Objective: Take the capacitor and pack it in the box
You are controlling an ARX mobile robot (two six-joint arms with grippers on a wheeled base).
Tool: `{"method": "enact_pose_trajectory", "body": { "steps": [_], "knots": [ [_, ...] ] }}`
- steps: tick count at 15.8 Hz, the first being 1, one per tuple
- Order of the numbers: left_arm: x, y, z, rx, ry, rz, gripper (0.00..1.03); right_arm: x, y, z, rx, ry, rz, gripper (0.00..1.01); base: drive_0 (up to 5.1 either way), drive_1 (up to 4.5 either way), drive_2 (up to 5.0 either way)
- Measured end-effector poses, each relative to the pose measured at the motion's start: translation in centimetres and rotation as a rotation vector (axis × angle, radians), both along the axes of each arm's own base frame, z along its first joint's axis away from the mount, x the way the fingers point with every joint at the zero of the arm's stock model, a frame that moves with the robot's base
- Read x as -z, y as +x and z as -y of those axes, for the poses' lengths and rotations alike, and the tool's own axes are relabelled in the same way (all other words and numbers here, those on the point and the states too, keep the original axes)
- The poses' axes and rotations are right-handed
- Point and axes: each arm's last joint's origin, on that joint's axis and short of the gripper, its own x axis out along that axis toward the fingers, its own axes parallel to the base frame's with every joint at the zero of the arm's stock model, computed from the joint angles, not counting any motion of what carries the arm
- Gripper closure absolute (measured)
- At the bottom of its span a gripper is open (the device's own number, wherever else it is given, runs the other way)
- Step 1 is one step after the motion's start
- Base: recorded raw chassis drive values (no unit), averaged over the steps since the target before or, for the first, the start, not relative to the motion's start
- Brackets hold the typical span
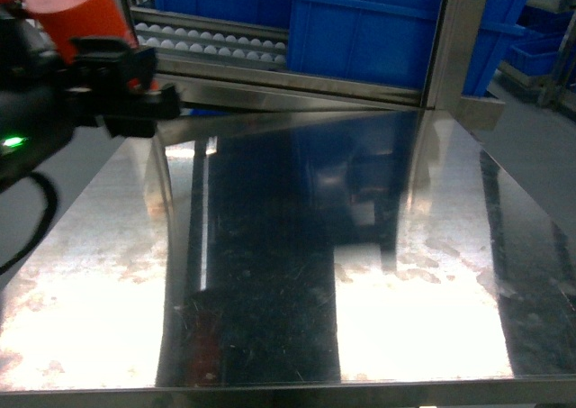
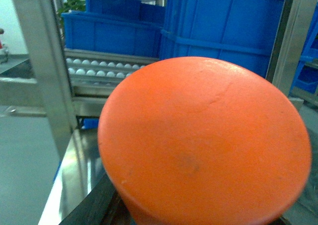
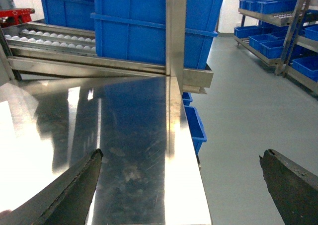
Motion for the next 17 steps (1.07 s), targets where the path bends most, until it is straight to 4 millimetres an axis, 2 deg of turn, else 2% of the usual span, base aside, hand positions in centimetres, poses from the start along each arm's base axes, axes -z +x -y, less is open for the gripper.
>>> {"method": "enact_pose_trajectory", "body": {
  "steps": [2, 3, 7, 8, 10, 12, 17],
  "knots": [
    [-0.5, -4.6, -2.4, -0.060, 0.006, -0.036, 0.58, 0.0, 0.0, 0.0, 0.000, 0.000, 0.000, 0.03, 0.0, 0.00, 0.0],
    [-1.0, -6.2, -3.3, -0.080, -0.004, -0.035, 0.58, 0.0, 0.0, 0.0, 0.000, 0.000, 0.000, 0.03, 0.0, 0.00, 0.0],
    [-3.3, -11.0, -5.0, -0.085, -0.043, -0.011, 0.58, 0.0, 0.0, 0.0, 0.000, 0.000, 0.000, 0.03, 0.0, 0.00, 0.0],
    [-4.0, -11.5, -5.1, -0.079, -0.054, 0.028, 0.58, 0.0, 0.0, 0.0, 0.000, 0.000, 0.000, 0.03, 0.0, 0.00, 0.0],
    [-4.1, -11.6, -5.1, -0.076, -0.058, 0.032, 0.58, 0.0, 0.0, 0.0, 0.000, 0.000, 0.000, 0.03, 0.0, 0.00, 0.0],
    [-3.3, -11.8, -5.3, -0.134, -0.016, -0.087, 0.58, 0.0, 0.0, 0.0, 0.000, 0.000, 0.000, 0.03, 0.0, 0.00, 0.0],
    [-1.6, -14.2, -6.7, -0.158, -0.006, -0.104, 0.58, 0.0, 0.0, 0.0, 0.000, 0.000, 0.000, 0.03, 0.0, 0.00, 0.0]
  ]
}}
